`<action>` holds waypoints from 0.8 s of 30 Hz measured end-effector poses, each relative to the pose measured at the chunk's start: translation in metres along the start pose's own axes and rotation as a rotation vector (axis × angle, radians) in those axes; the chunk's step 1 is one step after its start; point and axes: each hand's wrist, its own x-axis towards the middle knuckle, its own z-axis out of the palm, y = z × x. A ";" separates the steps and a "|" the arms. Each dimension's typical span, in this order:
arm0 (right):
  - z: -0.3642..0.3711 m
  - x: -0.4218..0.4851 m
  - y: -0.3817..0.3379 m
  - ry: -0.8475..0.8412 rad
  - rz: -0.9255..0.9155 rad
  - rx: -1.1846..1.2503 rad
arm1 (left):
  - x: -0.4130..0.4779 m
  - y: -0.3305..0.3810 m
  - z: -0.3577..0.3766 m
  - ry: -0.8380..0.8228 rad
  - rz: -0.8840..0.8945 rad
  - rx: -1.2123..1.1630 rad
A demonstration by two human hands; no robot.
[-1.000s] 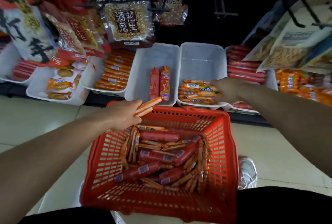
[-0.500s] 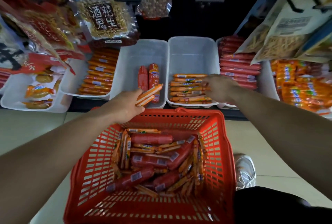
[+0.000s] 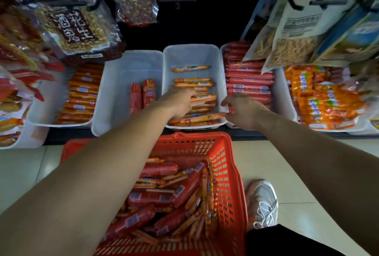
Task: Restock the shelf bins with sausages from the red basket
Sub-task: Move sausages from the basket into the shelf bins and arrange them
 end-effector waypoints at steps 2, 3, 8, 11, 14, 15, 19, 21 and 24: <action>0.001 0.001 -0.001 -0.007 -0.016 -0.001 | 0.003 -0.001 0.009 -0.027 -0.021 -0.036; 0.002 0.001 -0.002 -0.014 -0.019 0.002 | 0.001 -0.003 0.013 -0.044 -0.029 -0.076; 0.000 0.004 -0.006 -0.034 0.000 -0.006 | -0.005 -0.009 0.024 -0.113 -0.003 -0.117; 0.002 0.003 -0.007 -0.032 0.011 0.002 | -0.003 -0.007 0.032 -0.084 -0.006 -0.087; 0.003 0.003 -0.008 -0.022 0.032 0.022 | 0.001 -0.010 0.031 0.017 -0.020 -0.015; 0.003 0.003 -0.008 -0.022 0.038 0.024 | 0.003 -0.012 0.028 0.050 -0.032 0.056; 0.002 0.004 -0.009 -0.022 0.056 0.028 | 0.009 -0.019 0.027 0.103 -0.037 0.168; 0.001 0.004 -0.011 -0.033 0.064 0.020 | 0.012 -0.019 0.035 0.102 0.004 0.131; 0.002 0.003 -0.014 -0.041 0.070 0.007 | 0.015 -0.021 0.045 0.039 0.034 0.099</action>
